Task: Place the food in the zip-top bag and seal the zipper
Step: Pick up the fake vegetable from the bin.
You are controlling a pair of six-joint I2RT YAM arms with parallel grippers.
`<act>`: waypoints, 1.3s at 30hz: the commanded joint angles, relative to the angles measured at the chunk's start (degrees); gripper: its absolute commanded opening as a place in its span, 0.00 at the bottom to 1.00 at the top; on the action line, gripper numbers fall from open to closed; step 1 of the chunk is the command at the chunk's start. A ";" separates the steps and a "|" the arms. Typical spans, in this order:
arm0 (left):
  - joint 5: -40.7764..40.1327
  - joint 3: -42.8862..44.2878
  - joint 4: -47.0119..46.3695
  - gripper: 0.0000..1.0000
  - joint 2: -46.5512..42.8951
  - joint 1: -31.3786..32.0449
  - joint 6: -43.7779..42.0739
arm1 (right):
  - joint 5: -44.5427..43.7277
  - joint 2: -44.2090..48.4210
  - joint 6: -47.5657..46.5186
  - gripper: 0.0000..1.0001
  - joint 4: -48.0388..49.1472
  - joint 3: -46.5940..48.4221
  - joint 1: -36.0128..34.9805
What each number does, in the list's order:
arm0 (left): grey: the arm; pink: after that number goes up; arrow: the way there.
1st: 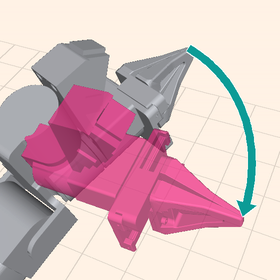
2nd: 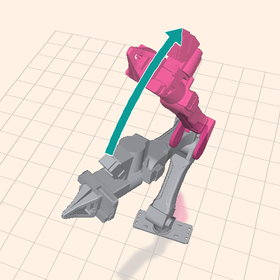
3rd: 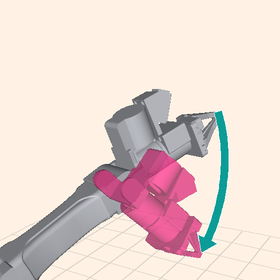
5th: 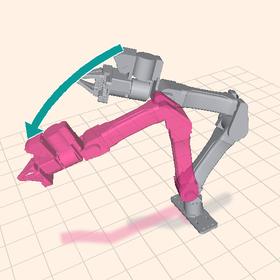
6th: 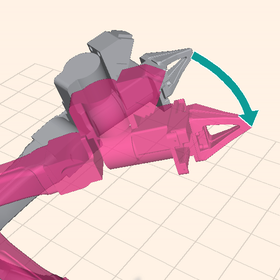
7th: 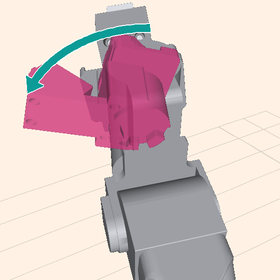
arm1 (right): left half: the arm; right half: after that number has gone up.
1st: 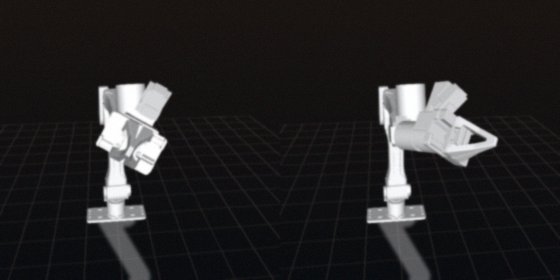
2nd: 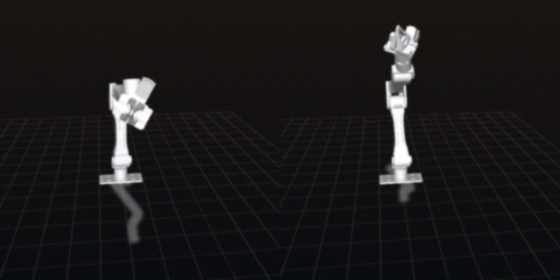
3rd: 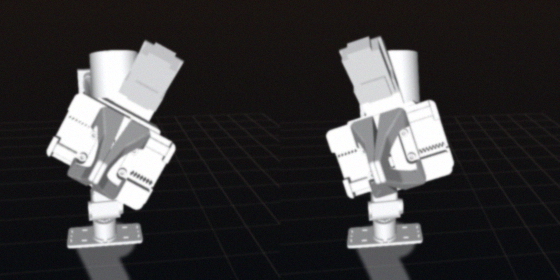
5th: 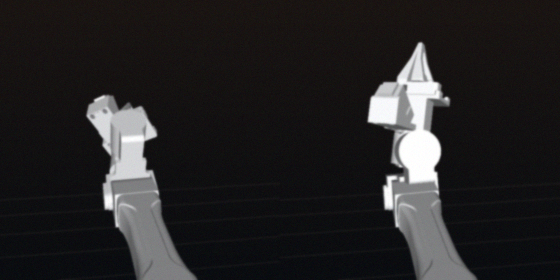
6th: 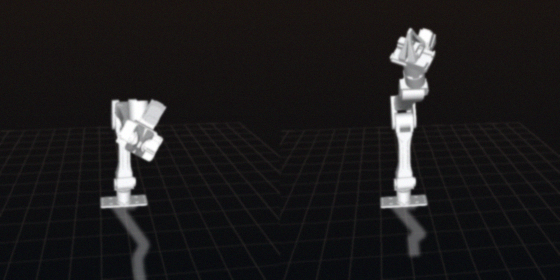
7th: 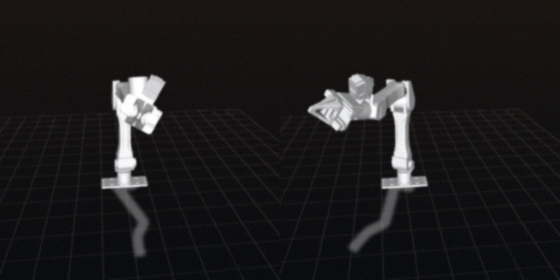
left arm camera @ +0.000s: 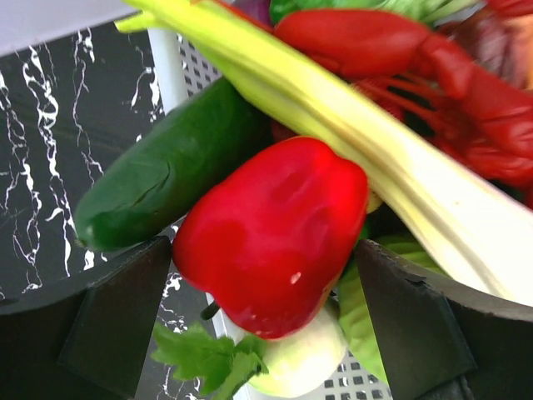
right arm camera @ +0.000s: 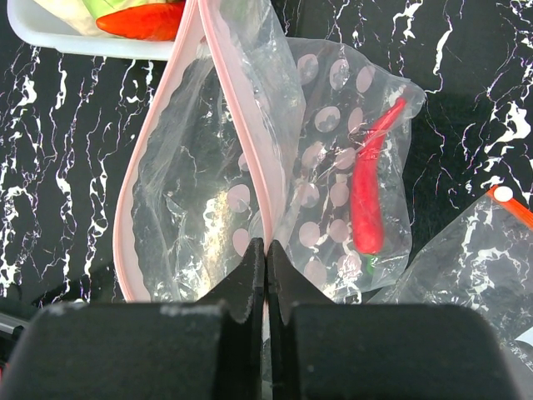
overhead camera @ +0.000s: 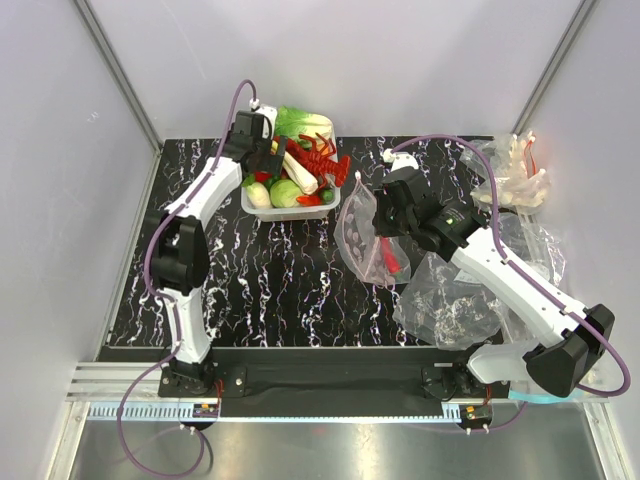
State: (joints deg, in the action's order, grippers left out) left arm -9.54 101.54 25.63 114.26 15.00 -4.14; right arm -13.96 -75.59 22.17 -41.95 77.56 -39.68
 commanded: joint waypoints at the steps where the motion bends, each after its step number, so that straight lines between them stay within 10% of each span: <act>1: -2.33 3.40 -1.90 0.99 1.22 -0.06 -0.61 | 0.42 -0.17 -0.90 0.00 -0.15 2.86 0.39; 14: 6.38 1.83 0.65 0.51 -2.89 0.11 3.61 | 0.77 -0.35 -0.20 0.00 0.12 2.68 0.39; 39: 26.05 -20.04 -4.35 0.49 -33.38 4.50 17.23 | 0.86 -3.24 0.06 0.00 0.29 4.09 0.39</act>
State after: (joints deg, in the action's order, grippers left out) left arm 8.38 84.75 28.05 86.24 17.06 8.73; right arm -13.80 -78.70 22.26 -42.78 78.46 -39.68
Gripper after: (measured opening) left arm 0.819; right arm 0.012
